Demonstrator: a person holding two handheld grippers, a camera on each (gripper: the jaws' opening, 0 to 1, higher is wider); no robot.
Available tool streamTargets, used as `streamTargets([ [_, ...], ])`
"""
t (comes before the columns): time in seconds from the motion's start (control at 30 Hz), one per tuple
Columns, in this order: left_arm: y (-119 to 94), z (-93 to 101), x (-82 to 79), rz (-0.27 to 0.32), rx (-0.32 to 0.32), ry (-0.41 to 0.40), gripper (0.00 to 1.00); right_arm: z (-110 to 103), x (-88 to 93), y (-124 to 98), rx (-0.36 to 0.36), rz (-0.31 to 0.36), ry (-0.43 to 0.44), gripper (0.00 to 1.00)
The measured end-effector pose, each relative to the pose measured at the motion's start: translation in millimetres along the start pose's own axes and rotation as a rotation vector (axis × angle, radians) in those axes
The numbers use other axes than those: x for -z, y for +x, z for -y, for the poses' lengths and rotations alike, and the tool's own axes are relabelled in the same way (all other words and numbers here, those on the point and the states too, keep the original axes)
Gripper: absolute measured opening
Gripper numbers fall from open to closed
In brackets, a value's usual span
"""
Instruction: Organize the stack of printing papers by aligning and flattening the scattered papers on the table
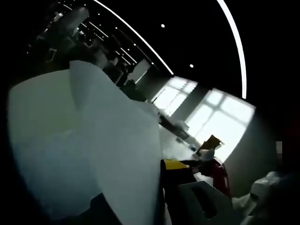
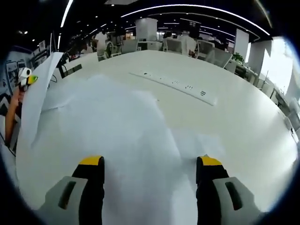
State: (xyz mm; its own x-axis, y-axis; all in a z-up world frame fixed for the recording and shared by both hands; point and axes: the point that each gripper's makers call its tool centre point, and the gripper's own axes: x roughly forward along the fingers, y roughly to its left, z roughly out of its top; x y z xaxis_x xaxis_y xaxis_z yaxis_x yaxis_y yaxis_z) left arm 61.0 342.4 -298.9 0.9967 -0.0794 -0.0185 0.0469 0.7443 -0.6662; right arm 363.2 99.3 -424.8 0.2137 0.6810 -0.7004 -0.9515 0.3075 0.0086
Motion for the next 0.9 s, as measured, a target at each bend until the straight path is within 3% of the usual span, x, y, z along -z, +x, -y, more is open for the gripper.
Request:
streamTargets([
  [0.6, -2, -1.3, -0.7, -0.002, 0.000, -0.002, 0.06, -5, 0.0, -2, -0.011, 0.028, -0.011, 0.75],
  [0.9, 0, 0.4, 0.4, 0.000, 0.001, 0.000, 0.06, -11, -3.3, 0, -0.048, 0.041, -0.036, 0.66],
])
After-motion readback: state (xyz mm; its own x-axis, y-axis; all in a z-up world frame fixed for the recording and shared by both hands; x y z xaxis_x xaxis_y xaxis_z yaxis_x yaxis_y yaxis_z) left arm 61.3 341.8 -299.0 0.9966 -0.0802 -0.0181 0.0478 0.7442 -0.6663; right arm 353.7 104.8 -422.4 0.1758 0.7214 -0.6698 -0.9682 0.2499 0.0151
